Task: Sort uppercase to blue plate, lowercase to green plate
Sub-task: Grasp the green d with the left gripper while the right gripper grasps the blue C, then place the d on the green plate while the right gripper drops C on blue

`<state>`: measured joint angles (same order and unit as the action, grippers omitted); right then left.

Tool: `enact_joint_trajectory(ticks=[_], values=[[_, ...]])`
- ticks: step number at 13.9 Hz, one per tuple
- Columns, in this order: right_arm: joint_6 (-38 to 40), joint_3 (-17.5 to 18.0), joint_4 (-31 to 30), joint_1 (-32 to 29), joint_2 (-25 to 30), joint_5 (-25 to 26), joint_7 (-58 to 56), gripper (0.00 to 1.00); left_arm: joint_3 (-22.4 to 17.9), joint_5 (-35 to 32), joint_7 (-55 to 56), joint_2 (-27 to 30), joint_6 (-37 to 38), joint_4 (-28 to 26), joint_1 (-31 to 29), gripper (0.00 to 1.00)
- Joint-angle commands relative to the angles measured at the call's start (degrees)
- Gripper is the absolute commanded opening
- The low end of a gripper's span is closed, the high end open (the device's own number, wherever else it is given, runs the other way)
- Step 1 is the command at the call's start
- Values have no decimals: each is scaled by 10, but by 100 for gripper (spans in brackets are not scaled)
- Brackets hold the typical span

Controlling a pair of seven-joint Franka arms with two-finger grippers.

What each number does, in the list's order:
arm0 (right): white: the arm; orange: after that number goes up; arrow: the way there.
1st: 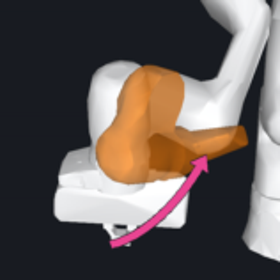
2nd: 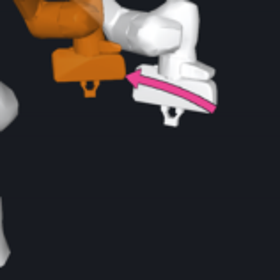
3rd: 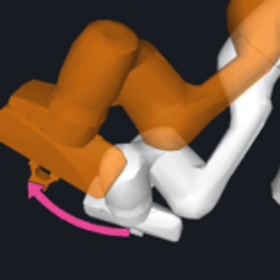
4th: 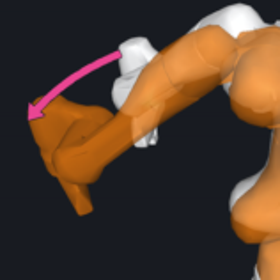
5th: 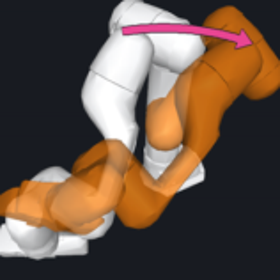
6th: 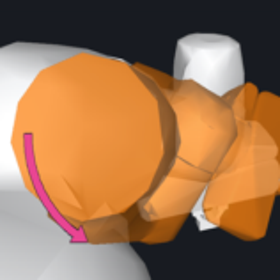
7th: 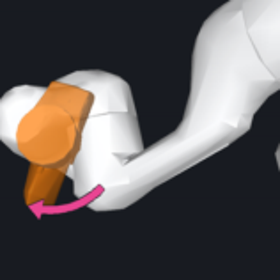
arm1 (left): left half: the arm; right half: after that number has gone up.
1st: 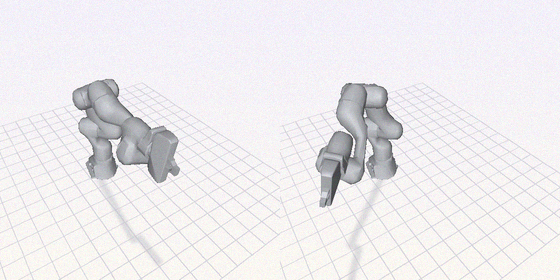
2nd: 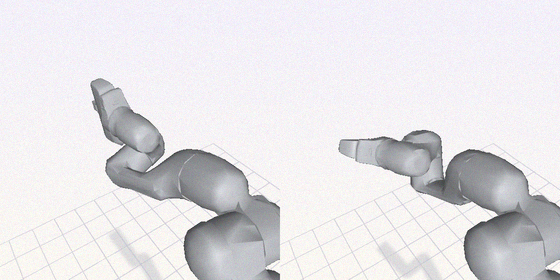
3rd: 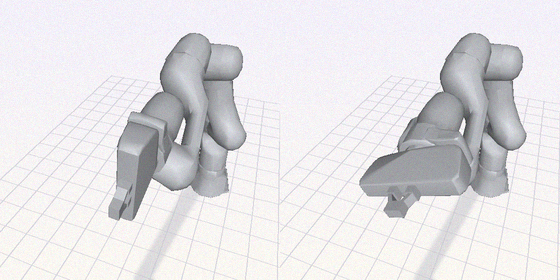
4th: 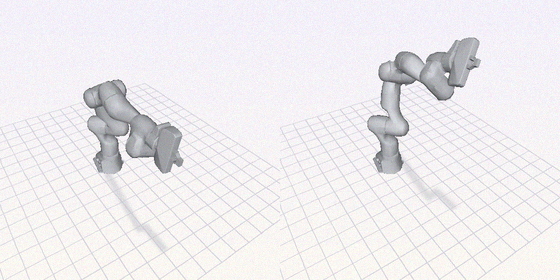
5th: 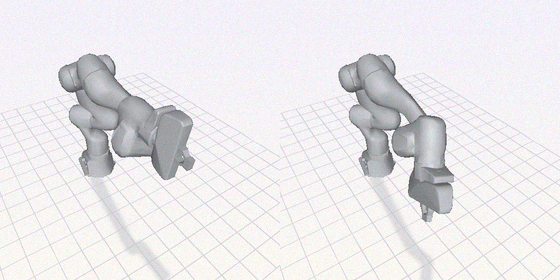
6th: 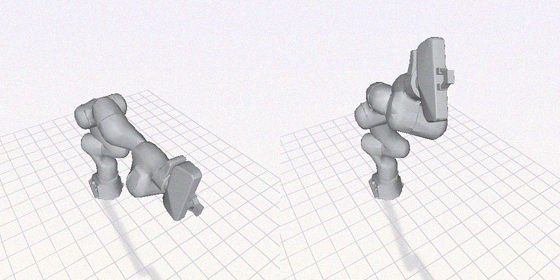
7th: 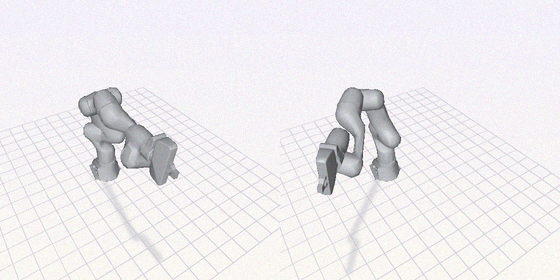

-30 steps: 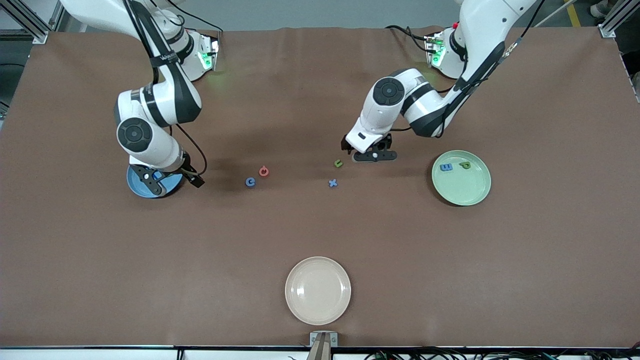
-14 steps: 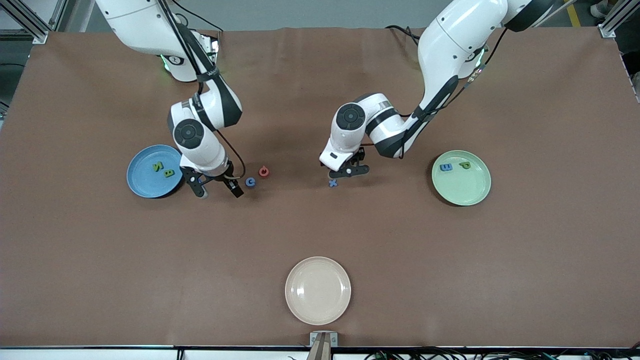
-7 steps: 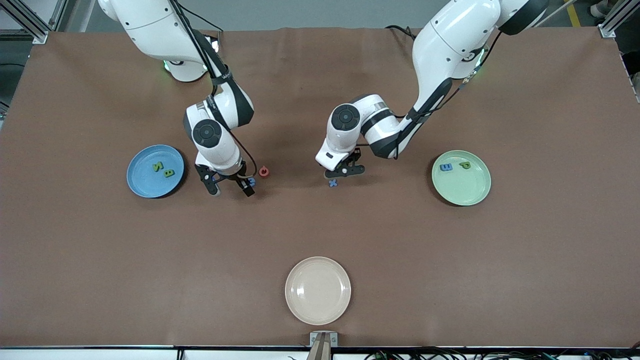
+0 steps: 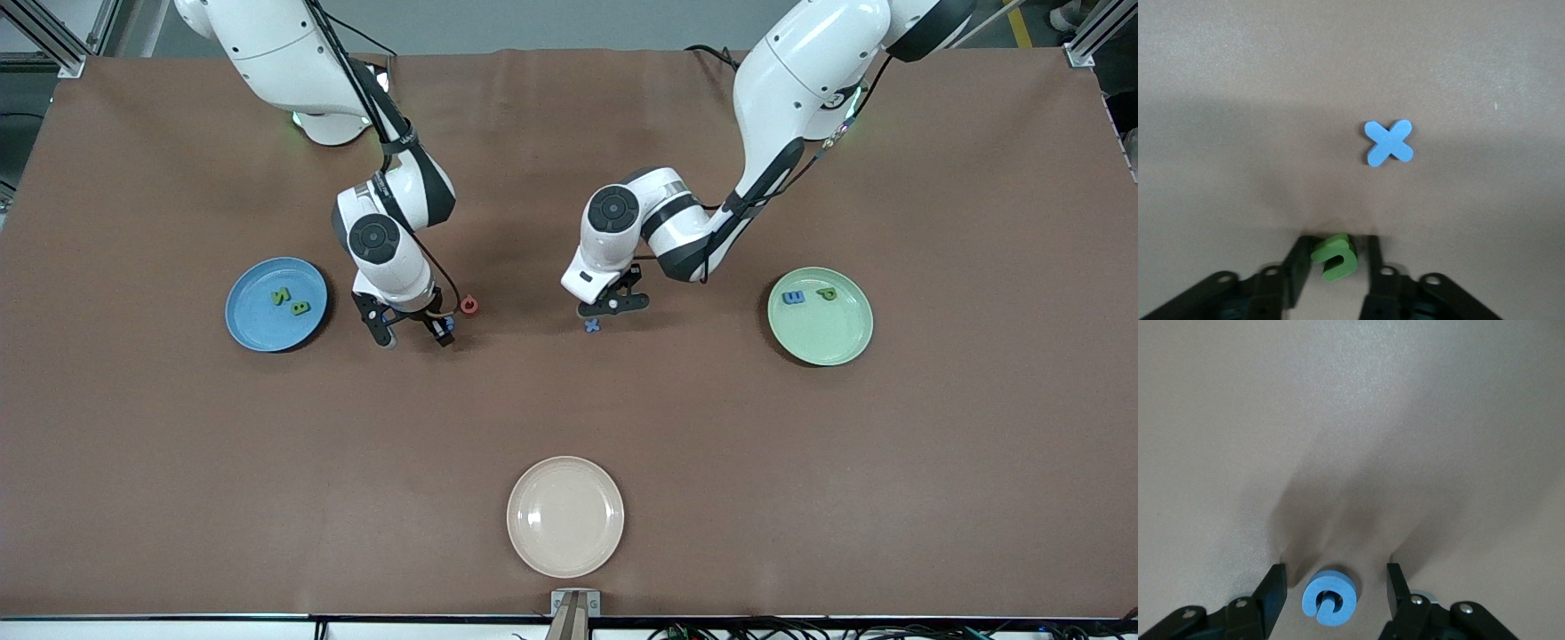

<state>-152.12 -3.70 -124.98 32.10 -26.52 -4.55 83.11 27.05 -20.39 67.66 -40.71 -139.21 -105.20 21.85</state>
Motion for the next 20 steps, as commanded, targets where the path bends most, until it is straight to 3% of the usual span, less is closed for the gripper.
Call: enact_joint_trajectory(ticks=[1, 4, 8, 10, 12, 13, 15, 17, 20], values=[[-5, -3, 14, 10, -14, -15, 11, 69, -6, -8, 8, -9, 0, 3, 7, 27], [-4, -3, 16, 11, -14, -24, 11, 68, -6, -8, 8, -6, 1, -2, 5, 17], [-4, -3, 22, 15, -21, -32, 11, 63, -4, -9, -20, 45, 18, -39, -30, 17], [-3, -3, 21, 15, -21, -32, 10, 45, -2, -9, -56, 80, 29, -64, -54, 17], [1, -3, 21, 15, -21, -31, 7, 9, 3, -9, -95, 117, 37, -91, -85, 17], [5, -3, 21, 13, -21, -31, 0, 0, 7, -9, -113, 136, 37, -109, -100, 17], [30, -4, 21, 5, -13, -30, -33, 0, 26, -9, -148, 163, 38, -139, -147, 17], [113, -9, 26, -18, 11, -25, -118, 0, 52, -9, -179, 183, 38, -165, -206, 17], [247, -9, 41, -100, 49, -22, -305, 1, 86, -9, -232, 200, 38, -203, -298, 17]])
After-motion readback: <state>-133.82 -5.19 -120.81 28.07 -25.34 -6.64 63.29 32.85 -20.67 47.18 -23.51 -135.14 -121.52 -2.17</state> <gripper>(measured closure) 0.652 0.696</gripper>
